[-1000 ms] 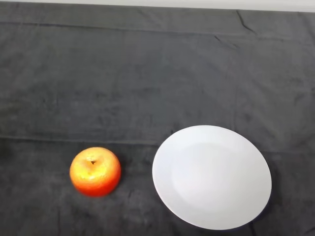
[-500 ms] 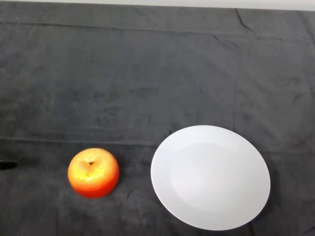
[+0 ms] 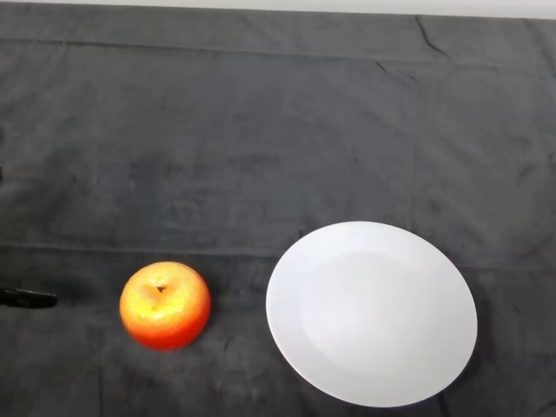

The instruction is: Move the apple to the plate

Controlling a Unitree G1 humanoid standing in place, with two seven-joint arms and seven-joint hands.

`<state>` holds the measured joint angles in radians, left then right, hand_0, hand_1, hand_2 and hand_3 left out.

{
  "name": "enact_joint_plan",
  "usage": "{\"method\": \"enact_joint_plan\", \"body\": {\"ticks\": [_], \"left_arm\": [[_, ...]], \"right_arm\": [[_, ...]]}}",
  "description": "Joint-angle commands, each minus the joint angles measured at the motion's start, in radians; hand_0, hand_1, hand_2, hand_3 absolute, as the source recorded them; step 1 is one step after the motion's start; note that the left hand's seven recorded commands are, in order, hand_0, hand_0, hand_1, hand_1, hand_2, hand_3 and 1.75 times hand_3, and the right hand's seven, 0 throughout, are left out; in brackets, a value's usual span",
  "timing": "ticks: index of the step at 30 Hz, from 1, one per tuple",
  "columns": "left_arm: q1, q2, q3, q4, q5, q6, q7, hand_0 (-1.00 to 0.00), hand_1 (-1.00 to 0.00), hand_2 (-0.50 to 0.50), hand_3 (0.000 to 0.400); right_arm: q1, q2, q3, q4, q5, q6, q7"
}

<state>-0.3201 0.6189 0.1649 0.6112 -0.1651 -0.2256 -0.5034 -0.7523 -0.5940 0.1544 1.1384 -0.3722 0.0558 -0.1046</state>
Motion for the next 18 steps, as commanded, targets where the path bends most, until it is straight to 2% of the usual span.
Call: {"method": "enact_joint_plan", "body": {"ticks": [1,9,18], "left_arm": [[-0.023,-0.007,-0.026,-0.070,0.028,0.022,-0.018,0.00,0.00,0.00,0.000],[-0.014,-0.015,-0.077,-0.137,0.033,0.088,-0.070,0.00,0.00,0.00,0.000],[0.023,0.001,-0.120,-0.221,0.022,0.146,-0.157,0.00,0.00,0.00,0.000]], "right_arm": [[0.042,-0.014,-0.0087,-0.006,0.0100,0.008,0.0062],[0.043,-0.014,-0.0092,-0.009,0.0103,0.010,0.0067],[0.045,-0.014,-0.0098,-0.012,0.0105,0.012,0.0074]]}}
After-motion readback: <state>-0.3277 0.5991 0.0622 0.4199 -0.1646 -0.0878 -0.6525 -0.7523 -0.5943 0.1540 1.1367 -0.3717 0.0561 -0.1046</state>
